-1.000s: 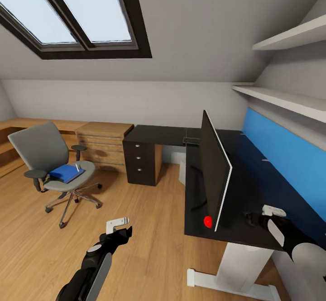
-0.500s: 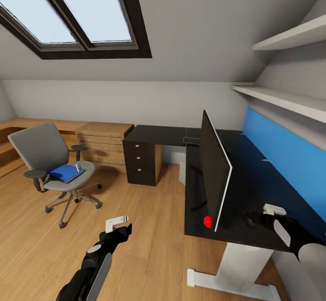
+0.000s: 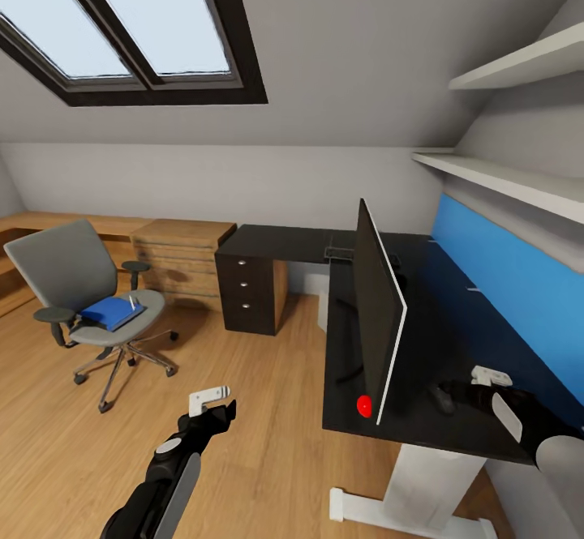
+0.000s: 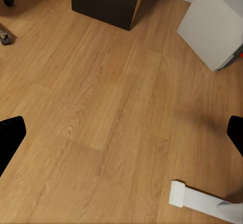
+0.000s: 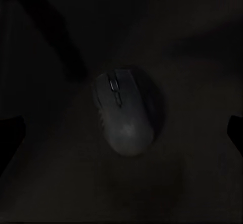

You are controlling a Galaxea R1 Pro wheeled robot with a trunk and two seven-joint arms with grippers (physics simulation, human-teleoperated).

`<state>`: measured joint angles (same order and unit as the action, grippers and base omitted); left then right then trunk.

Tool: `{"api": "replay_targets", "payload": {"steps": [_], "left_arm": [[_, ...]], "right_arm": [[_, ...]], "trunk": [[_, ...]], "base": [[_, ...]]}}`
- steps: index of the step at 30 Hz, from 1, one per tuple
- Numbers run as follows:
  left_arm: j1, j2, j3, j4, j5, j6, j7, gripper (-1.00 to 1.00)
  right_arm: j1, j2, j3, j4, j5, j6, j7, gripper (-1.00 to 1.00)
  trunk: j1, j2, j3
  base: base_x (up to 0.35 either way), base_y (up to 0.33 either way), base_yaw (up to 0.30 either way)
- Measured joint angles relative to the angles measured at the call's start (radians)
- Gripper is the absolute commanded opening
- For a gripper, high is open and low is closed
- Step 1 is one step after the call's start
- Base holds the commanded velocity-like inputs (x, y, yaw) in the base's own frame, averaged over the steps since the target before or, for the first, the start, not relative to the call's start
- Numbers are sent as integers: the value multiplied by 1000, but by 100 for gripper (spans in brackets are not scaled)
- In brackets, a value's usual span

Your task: In the bedroom, organize the workspace by keeping the computer under the desk, ensuring the monitor is on the desk, placing the keyboard on the desk next to the monitor, placing the mouse on the desk next to the keyboard, moving the folder from the swivel chair onto the desk next to the mouse, stacking the notebook on top of the folder with the pen on top of the notebook, and positioning the swivel chair next to the desk.

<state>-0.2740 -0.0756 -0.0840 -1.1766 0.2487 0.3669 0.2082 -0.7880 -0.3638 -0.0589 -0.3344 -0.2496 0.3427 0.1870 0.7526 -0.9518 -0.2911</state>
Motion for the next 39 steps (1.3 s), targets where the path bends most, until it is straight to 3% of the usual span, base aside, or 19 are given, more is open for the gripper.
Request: {"api": "replay_targets", "payload": {"steps": [34, 39], "left_arm": [[0, -1, 0, 4, 1, -1, 2, 100], [0, -2, -2, 2, 2, 0, 4, 100]], "right_arm": [[0, 1, 1, 1, 1, 20, 31, 100], [-1, 1, 1, 0, 2, 24, 30, 100]], "trunk": [[0, 0, 0], [19, -35, -16]], "base": [[90, -5, 0], [1, 0, 0]]}}
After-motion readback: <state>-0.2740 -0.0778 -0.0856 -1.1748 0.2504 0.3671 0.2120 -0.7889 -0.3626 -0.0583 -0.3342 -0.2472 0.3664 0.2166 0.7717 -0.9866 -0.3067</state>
